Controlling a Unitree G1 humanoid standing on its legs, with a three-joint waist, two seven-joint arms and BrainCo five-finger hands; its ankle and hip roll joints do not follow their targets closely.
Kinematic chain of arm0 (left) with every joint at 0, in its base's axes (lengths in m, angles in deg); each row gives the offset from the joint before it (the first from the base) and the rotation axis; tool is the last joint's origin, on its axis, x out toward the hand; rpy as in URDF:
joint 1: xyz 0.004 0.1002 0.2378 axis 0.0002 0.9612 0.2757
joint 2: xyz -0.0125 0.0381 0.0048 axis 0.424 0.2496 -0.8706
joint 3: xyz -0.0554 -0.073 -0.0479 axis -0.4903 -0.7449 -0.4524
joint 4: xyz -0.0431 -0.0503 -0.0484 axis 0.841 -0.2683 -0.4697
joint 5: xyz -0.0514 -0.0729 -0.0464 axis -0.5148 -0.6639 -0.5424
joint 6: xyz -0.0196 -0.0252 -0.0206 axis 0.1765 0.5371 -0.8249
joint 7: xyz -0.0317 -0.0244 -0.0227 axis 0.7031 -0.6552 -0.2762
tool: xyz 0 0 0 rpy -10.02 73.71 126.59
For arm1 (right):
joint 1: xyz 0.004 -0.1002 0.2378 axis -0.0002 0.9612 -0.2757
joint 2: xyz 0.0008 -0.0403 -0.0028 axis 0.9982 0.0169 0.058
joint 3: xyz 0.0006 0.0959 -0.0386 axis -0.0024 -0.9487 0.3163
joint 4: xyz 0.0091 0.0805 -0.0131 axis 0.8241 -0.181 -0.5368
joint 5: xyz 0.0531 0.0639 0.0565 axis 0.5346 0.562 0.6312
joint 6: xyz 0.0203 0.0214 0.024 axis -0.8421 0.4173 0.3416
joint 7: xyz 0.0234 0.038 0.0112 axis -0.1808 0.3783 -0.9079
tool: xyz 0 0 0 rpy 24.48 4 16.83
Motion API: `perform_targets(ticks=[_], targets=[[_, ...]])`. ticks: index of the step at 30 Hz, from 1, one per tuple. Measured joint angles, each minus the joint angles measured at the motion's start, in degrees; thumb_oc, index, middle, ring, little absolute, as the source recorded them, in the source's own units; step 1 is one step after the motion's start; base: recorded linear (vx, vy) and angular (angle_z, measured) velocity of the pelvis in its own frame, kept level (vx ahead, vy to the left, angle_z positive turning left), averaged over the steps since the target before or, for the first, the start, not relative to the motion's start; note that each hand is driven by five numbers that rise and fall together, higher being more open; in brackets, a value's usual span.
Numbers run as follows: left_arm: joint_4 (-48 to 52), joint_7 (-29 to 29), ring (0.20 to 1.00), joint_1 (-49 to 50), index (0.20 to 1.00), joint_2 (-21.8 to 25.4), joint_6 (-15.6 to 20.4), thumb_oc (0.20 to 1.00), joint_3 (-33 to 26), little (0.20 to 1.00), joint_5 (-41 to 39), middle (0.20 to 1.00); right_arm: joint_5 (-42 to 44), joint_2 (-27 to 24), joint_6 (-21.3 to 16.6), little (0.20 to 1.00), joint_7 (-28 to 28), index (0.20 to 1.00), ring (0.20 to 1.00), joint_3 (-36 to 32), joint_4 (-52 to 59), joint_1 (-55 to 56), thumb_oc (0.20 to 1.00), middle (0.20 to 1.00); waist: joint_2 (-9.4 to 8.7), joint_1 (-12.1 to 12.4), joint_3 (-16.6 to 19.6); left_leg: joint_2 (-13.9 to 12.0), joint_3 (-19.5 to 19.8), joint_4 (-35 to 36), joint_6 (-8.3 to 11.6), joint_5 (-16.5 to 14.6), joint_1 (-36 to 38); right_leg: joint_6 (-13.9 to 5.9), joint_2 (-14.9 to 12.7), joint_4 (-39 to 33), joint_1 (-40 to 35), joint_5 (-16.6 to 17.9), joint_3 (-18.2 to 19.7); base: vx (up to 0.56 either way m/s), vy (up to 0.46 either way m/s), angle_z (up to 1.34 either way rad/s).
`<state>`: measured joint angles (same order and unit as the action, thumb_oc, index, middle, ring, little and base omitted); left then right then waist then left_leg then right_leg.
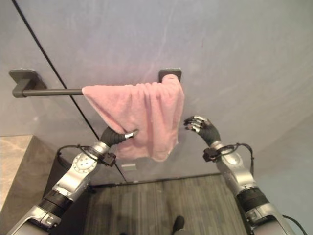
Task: Put brush and paste in cup on sink, flatten towel.
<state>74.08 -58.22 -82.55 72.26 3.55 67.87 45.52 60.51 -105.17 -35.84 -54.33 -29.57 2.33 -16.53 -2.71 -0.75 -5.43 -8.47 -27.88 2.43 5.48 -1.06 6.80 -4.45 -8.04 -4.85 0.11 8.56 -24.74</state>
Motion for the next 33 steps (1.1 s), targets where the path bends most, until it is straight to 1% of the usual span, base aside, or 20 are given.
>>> perform_targets(ticks=[3,5,10,15,16,19,22,24,29,33], targets=[[0.56,-0.01,0.200,1.40,0.200,0.19,-0.04,0.200,-0.80,0.200,0.00,0.200,0.19,0.86,0.15,0.200,-0.38,0.200,0.200,1.79,0.02,-1.51,0.200,0.200,-0.13,0.43,0.61,0.01,0.62,0.01,0.08,0.06,-0.26,-0.06,-0.08,-0.01,-0.15,-0.08,-0.65,0.00,0.006,0.10],[1.22,-0.09,0.200,2.46,0.200,0.31,-0.06,0.200,-1.14,0.200,-0.01,0.200,0.20,1.47,0.17,0.200,-0.76,0.200,0.200,1.81,0.09,-1.92,0.200,0.200,-0.20,0.94,1.00,0.00,0.82,0.02,0.10,0.09,-0.43,-0.08,-0.10,-0.01,-0.13,-0.09,-0.84,-0.01,0.024,0.05],[3.53,0.00,0.200,6.48,0.200,0.44,-0.27,0.200,-5.74,0.200,-0.36,0.200,0.58,1.87,0.44,0.200,-1.12,0.200,0.200,2.02,2.15,-2.92,0.200,0.200,-0.33,2.05,1.28,0.08,1.81,0.02,0.13,0.12,-1.06,-0.20,-0.24,-0.01,-0.09,-0.18,-1.62,-0.01,0.040,0.09],[6.51,0.46,0.200,8.80,0.200,2.78,-0.41,0.200,-7.37,0.200,-0.55,0.200,1.41,1.08,0.99,0.200,-2.46,0.200,0.200,1.95,7.49,-2.62,0.200,0.200,-0.46,3.08,1.33,0.17,2.68,-0.05,0.18,0.17,-2.05,-0.28,-0.37,0.01,0.12,-0.22,-2.60,-0.05,0.069,0.11],[8.24,0.60,0.200,10.50,0.200,3.38,-0.36,0.200,-8.80,0.200,-0.63,0.200,1.40,-0.17,1.05,0.200,-3.27,0.200,0.200,2.45,10.81,-2.40,0.200,0.200,-0.70,3.24,1.43,0.32,2.91,0.06,0.20,0.15,-3.04,-0.36,-0.60,0.01,0.89,-0.28,-2.72,-0.02,0.079,0.06],[8.32,0.57,0.200,10.67,0.200,3.72,-0.32,0.200,-9.36,0.200,-0.72,0.200,1.36,-0.47,1.09,0.200,-4.19,0.200,0.200,3.10,11.72,-2.78,0.200,0.200,-1.14,3.72,1.43,0.56,3.03,0.13,0.11,0.29,-3.24,-0.41,-0.84,0.00,1.28,-0.24,-2.75,-0.01,0.056,0.04],[8.39,0.42,0.200,10.13,0.200,3.77,-0.07,0.200,-9.54,0.200,-0.70,0.200,1.31,-0.30,1.13,0.200,-4.48,0.200,0.200,3.16,11.73,-2.78,0.200,0.200,-1.98,3.99,1.14,0.68,3.10,0.07,0.06,0.32,-4.13,-0.48,-1.00,0.00,2.13,-0.17,-2.79,-0.01,0.042,0.01],[8.39,0.34,0.200,9.80,0.200,3.77,-0.07,0.200,-9.54,0.200,-0.67,0.200,1.30,-0.30,1.14,0.200,-4.47,0.200,0.200,3.33,11.78,-2.77,0.200,0.200,-2.22,3.84,1.00,0.66,3.06,0.13,0.07,0.32,-4.06,-0.49,-0.95,0.00,2.14,-0.17,-2.77,0.00,0.042,-0.02],[8.61,-0.05,0.200,9.85,0.200,3.72,0.00,0.200,-11.03,0.200,-0.67,0.200,0.89,-0.24,1.17,0.200,-4.54,0.200,0.200,3.54,14.96,-2.79,0.200,0.200,-2.09,3.82,0.47,0.80,2.35,0.73,0.06,0.33,-4.02,-0.49,-0.92,0.00,2.77,-0.17,-2.31,0.02,0.041,-0.06],[9.05,-0.35,0.200,9.81,0.200,3.74,0.01,0.200,-13.14,0.200,-0.66,0.200,-2.83,-0.52,1.17,0.200,-4.44,0.200,0.200,3.45,16.87,-2.83,0.200,0.200,-2.03,3.68,-1.00,0.85,2.28,0.82,0.07,0.32,-3.93,-0.49,-0.91,0.00,2.79,-0.17,-2.28,0.01,0.011,0.00]])
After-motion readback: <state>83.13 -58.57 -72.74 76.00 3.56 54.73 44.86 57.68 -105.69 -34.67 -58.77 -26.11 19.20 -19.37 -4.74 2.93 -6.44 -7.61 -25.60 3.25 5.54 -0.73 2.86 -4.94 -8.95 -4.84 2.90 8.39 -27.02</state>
